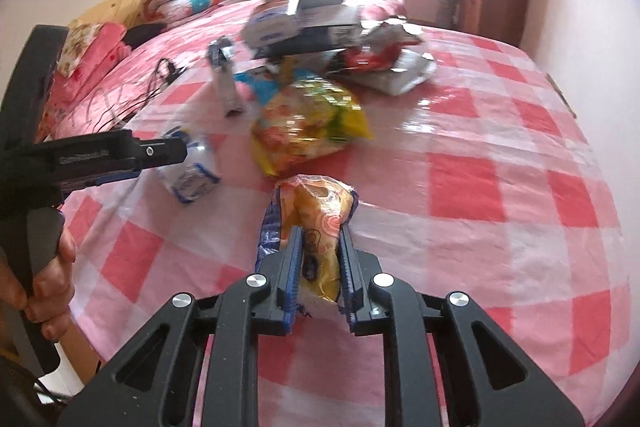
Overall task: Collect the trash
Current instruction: 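Grasp the Magicday bread bag with the left tool while the right tool grasps the yellow snack wrapper, then lift the Magicday bag with the left tool while the right tool holds the yellow wrapper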
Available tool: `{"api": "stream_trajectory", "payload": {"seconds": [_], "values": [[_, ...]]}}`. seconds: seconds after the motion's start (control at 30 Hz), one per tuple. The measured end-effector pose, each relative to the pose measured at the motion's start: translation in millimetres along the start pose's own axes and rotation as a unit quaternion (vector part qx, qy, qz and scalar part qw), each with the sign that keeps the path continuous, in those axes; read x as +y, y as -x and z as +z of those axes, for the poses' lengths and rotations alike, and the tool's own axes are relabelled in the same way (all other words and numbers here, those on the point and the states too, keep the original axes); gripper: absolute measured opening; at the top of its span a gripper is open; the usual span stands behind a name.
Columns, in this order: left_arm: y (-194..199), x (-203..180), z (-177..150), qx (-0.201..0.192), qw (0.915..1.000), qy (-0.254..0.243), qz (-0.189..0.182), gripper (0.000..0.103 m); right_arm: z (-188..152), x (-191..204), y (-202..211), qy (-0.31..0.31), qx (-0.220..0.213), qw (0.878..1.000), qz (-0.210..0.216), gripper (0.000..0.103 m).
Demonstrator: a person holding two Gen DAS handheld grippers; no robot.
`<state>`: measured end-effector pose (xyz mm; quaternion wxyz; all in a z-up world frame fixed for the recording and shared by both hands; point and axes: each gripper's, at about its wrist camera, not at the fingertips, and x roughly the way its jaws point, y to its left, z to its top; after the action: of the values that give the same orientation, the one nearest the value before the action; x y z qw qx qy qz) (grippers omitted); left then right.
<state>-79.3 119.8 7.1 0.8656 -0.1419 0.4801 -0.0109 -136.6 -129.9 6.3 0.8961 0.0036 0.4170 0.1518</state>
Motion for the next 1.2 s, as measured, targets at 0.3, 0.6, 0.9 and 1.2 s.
{"api": "stream_trajectory", "payload": {"seconds": [0.3, 0.6, 0.9, 1.2], "values": [[-20.5, -32.1, 5.7, -0.016, 0.9944, -0.029, 0.1, 0.083, -2.5, -8.7, -2.8, -0.024, 0.004, 1.0, 0.019, 0.075], [-12.1, -30.3, -6.5, -0.039, 0.9939, -0.044, 0.093, 0.082, -3.8, 9.4, -8.4, 0.038, 0.006, 0.998, -0.048, 0.051], [3.6, -11.0, -18.2, -0.049, 0.9972, -0.033, 0.046, 0.071, -5.3, 18.4, -3.5, 0.059, -0.006, 0.997, -0.045, 0.029], [15.1, 12.8, -23.3, -0.044, 0.9988, -0.016, -0.013, 0.045, -3.9, 16.2, -0.8, 0.033, -0.001, 0.999, -0.011, 0.025]]}}
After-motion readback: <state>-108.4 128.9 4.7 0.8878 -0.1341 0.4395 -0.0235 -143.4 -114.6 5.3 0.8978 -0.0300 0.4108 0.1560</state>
